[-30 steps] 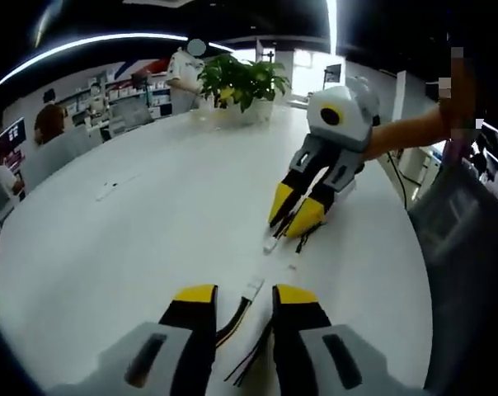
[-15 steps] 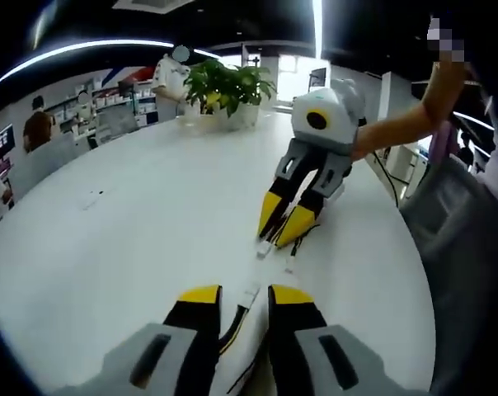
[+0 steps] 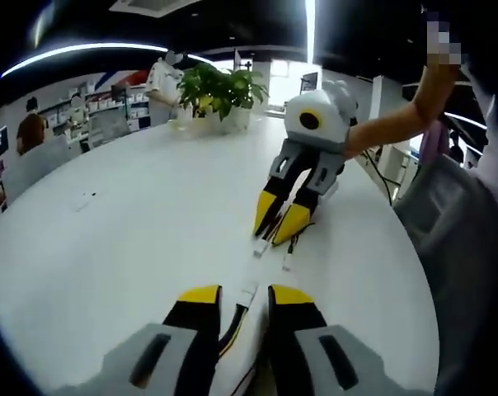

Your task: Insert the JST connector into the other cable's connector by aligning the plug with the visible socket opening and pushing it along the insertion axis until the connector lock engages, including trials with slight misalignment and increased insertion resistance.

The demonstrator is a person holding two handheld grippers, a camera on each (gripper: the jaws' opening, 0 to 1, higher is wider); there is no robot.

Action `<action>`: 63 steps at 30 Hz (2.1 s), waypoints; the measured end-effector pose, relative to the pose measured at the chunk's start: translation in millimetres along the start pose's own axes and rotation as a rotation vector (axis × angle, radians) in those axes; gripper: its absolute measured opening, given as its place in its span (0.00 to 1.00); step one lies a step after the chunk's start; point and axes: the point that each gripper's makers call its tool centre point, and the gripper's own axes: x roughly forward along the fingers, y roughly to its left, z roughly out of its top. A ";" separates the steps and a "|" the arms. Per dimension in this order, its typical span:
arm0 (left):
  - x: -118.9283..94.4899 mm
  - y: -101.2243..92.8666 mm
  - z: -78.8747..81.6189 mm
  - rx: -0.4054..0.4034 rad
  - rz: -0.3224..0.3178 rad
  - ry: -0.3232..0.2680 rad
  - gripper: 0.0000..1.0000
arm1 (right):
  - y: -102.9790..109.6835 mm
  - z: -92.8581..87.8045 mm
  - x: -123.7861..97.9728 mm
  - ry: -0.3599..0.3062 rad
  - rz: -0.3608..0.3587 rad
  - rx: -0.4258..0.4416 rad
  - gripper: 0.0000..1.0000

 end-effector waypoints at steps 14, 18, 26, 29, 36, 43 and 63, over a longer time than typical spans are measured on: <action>0.8 -2.4 -1.5 0.045 -0.023 0.003 0.16 | -1.9 -1.1 -0.8 0.022 0.004 -0.024 0.09; 2.6 -4.0 -1.2 0.075 -0.025 0.009 0.17 | -1.6 -1.2 -2.3 0.022 0.007 -0.022 0.09; 4.8 -6.3 0.4 0.097 -0.036 0.005 0.16 | -0.1 0.9 1.7 0.024 0.018 -0.033 0.08; 6.9 -7.0 -0.9 0.134 -0.035 0.015 0.12 | 2.4 0.6 2.6 0.030 0.023 -0.042 0.08; 8.7 -6.4 -3.5 0.147 -0.042 0.018 0.08 | 3.9 3.1 4.1 0.025 0.031 -0.045 0.08; 9.9 -4.3 -5.7 0.146 -0.043 0.008 0.04 | 4.2 1.2 6.1 0.034 0.033 -0.049 0.06; 11.1 -7.2 -8.4 0.153 -0.084 -0.059 0.01 | 0.0 0.2 13.4 0.026 0.040 -0.076 0.04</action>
